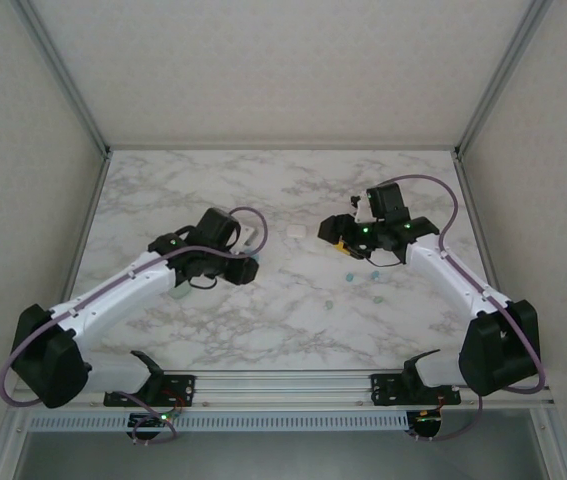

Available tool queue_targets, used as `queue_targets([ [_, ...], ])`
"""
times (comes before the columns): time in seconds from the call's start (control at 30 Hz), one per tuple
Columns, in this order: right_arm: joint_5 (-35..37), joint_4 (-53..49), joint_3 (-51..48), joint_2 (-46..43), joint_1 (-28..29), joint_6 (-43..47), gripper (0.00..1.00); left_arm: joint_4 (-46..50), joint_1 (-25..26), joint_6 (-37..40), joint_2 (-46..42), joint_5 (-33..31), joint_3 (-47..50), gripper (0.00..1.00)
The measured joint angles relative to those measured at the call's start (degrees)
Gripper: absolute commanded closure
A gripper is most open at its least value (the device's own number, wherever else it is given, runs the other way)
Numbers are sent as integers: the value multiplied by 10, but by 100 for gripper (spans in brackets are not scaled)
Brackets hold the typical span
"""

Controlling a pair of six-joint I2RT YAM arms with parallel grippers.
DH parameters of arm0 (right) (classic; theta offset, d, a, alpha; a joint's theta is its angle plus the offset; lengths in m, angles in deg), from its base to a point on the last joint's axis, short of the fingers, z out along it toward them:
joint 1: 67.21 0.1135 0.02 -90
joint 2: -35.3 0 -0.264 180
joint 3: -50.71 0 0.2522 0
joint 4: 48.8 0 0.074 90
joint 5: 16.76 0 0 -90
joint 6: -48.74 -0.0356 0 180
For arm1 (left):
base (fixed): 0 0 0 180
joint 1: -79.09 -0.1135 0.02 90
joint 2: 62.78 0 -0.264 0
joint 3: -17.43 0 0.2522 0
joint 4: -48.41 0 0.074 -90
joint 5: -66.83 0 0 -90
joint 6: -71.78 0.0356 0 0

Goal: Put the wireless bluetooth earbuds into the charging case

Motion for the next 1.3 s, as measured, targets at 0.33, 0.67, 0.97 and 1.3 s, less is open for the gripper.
queue_targets([
  [0.33, -127, 24, 0, -6, 0, 4, 48, -9, 16, 176, 50, 97, -74, 76],
  [0.67, -205, 69, 12, 15, 24, -8, 44, -7, 19, 251, 54, 129, -120, 75],
  [0.97, -235, 89, 22, 42, 49, -11, 41, 1, 20, 256, 74, 129, -121, 75],
  [1.3, -246, 93, 32, 56, 60, -9, 50, 4, 23, 256, 76, 129, -132, 75],
])
